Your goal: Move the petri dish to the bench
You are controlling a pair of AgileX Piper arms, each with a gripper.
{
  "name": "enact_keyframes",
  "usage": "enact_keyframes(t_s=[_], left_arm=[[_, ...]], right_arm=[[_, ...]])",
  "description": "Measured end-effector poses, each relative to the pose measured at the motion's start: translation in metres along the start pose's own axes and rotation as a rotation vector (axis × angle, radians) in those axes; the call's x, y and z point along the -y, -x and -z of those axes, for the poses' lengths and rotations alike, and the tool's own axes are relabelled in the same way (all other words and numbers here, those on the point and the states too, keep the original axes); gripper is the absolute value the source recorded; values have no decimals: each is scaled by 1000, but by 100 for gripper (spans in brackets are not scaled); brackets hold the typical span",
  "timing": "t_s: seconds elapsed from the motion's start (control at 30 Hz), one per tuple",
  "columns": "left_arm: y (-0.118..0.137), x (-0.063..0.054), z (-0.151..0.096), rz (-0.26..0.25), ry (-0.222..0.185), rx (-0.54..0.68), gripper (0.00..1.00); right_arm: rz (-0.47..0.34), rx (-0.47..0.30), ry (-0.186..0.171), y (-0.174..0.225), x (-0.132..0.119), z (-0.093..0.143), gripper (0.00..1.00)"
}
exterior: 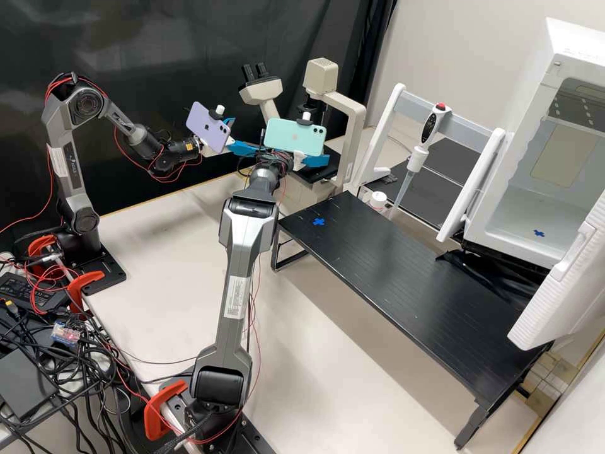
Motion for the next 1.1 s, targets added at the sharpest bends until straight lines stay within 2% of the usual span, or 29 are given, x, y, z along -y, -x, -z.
enact_keyframes(t_s=[1.1], left_arm=[[0, 0, 0, 0, 0, 0, 100]], right_arm=[[14, 18, -6, -3, 9, -9, 0]])
